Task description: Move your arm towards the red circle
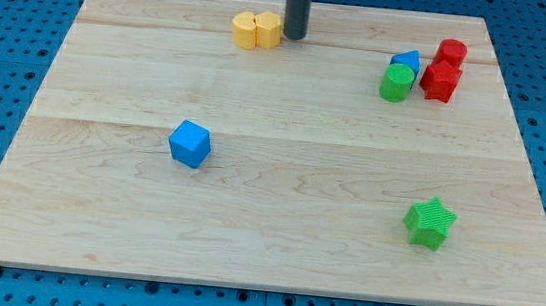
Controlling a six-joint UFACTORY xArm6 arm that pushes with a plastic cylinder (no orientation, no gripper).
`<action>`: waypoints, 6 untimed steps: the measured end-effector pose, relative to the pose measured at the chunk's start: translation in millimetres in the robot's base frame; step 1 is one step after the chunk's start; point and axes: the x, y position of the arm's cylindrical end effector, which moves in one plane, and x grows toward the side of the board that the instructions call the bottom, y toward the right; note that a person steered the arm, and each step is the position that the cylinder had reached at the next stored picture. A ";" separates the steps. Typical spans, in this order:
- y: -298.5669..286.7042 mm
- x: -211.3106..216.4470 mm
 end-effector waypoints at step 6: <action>179.5 -43.6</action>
